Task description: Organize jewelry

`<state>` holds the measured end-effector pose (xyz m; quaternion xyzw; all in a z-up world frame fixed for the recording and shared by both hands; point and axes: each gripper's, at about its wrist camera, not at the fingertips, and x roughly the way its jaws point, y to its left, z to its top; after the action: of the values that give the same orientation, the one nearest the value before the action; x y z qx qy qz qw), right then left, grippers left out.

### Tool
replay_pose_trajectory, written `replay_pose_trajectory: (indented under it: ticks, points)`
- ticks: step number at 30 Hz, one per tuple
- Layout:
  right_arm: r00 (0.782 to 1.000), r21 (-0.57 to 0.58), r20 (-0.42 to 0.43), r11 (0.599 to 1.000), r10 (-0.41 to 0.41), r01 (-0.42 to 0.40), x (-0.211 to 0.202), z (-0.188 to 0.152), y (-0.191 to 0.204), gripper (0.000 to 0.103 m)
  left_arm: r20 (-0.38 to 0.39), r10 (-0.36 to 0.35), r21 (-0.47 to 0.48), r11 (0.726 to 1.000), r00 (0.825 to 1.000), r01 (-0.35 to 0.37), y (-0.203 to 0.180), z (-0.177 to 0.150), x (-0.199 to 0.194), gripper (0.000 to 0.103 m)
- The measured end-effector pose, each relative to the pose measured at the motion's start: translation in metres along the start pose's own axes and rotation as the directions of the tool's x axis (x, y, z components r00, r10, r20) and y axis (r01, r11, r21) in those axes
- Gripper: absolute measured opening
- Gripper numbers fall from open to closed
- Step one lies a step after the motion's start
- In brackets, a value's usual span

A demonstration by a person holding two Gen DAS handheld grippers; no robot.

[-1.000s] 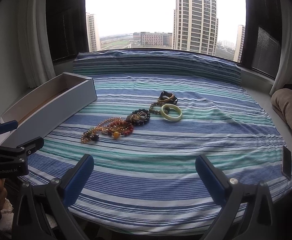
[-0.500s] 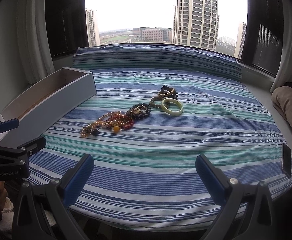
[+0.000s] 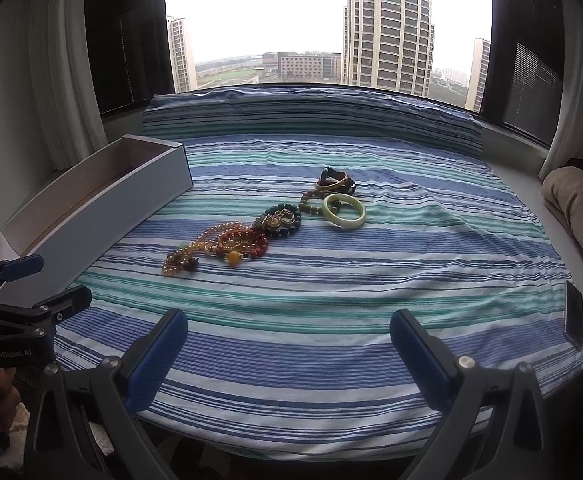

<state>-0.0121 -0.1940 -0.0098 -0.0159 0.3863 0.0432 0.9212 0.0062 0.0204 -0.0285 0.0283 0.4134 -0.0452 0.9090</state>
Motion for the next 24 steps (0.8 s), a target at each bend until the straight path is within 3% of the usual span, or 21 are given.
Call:
replay_pose_trajectory:
  ticks: [9, 16, 24]
  points:
    - [1.000, 0.003, -0.018, 1.000, 0.004, -0.004, 0.007, -0.002, -0.001, 0.103, -0.039, 0.003, -0.057, 0.998, 0.999, -0.005, 0.015, 0.002, 0.012, 0.103]
    - [0.999, 0.007, -0.021, 1.000, 0.025, -0.024, 0.008, -0.001, -0.002, 0.103, -0.025, 0.019, -0.023, 1.000, 1.000, -0.020, 0.008, 0.004, 0.008, 0.103]
    - [1.000, 0.000, -0.013, 1.000, 0.022, -0.022, 0.007, -0.002, -0.002, 0.103, -0.062, -0.034, -0.015, 0.999, 0.998, 0.033, 0.010, 0.003, 0.021, 0.103]
